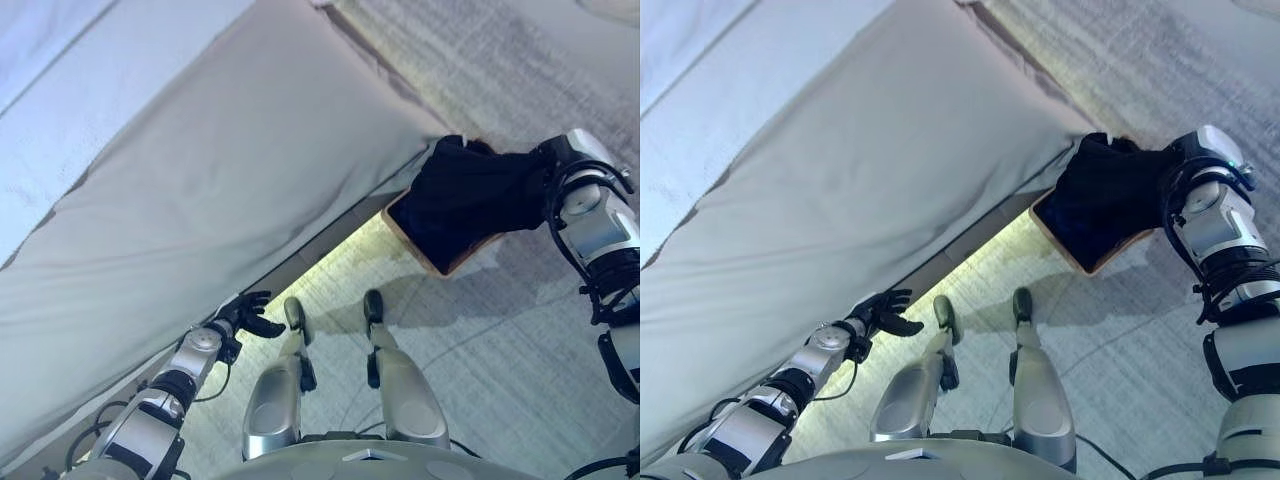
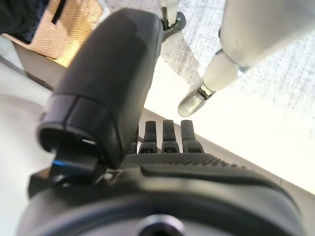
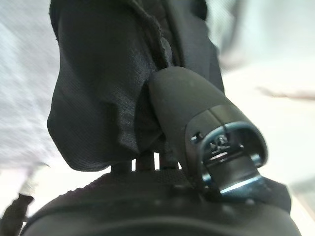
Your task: Pick up the clothes from the bed and place them into the basket
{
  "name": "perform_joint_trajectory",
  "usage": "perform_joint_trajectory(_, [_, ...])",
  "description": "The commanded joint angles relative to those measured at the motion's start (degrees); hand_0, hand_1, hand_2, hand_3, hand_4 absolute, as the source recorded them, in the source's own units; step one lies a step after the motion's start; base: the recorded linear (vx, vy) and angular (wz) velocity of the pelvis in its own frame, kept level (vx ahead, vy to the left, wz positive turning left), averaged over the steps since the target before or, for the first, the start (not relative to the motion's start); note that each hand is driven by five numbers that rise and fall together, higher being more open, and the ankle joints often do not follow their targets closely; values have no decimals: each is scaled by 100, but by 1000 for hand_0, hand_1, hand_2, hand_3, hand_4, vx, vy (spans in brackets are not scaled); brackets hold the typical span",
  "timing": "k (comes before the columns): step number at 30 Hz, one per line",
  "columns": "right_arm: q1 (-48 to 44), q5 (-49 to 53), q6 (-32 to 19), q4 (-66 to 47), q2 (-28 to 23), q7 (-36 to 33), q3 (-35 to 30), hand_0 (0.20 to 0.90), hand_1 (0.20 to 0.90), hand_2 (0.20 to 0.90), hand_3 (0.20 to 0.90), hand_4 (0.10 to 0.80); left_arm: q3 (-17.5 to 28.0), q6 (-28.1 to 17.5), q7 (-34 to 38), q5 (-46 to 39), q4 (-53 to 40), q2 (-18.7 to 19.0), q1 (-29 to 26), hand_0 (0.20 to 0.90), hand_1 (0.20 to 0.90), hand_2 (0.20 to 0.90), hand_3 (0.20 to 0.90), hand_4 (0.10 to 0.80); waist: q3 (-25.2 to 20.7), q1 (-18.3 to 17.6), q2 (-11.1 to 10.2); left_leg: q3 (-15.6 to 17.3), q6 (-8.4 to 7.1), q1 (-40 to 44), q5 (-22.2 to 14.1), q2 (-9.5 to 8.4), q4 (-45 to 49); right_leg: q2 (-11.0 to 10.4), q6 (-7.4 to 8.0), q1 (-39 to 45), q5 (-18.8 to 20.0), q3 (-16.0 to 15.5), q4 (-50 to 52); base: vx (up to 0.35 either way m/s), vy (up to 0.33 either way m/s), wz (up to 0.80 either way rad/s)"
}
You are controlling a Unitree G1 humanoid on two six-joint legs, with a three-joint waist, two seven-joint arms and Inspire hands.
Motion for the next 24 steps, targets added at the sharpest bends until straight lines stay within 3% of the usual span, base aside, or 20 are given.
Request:
perform_joint_trajectory(1, [-1165,-324,50,125,-434,-485,290,300,300,300,200,100,-74,-138,-18,-218,106,370,18,900,900,900,900,800,-183,47,-78,-585,-181,-274,-549,-165,514,-107,-55,-158,-487,-576,510,-68,-21,-5])
perform_joint_trajectory(5, [-1360,-212,123,487,-373,-542,403,312,312,312,214,114,-71,-108,-72,-254,78,434,-14,900,900,900,900,800,-90,62,74,-591,-197,-382,-524,-212,576,-138,-69,-269,-513,-611,581,-44,-6,-1])
perform_joint_trajectory(6, [-1454,-210,135,615,-360,-602,417,900,900,900,900,800,-59,-124,-105,-292,55,456,-2,900,900,900,900,800,-52,66,156,-592,-202,-416,-509,-244,576,-150,-79,-320,-523,-610,600,-43,13,2])
perform_joint_trajectory(16, [-1513,37,158,678,-305,-1075,213,900,900,900,900,800,-88,-140,-152,-459,-237,438,73,900,900,900,900,800,62,-38,503,-532,-232,-553,-444,-356,549,-223,-96,-665,-524,-545,737,-28,39,0])
perform_joint_trajectory(24, [-875,100,151,702,-249,-982,-243,900,900,900,900,800,25,-106,-220,-467,-216,378,189,900,900,900,900,800,-82,-85,423,-431,-254,-326,-514,-319,468,-242,-95,-591,-543,-589,746,25,51,-4])
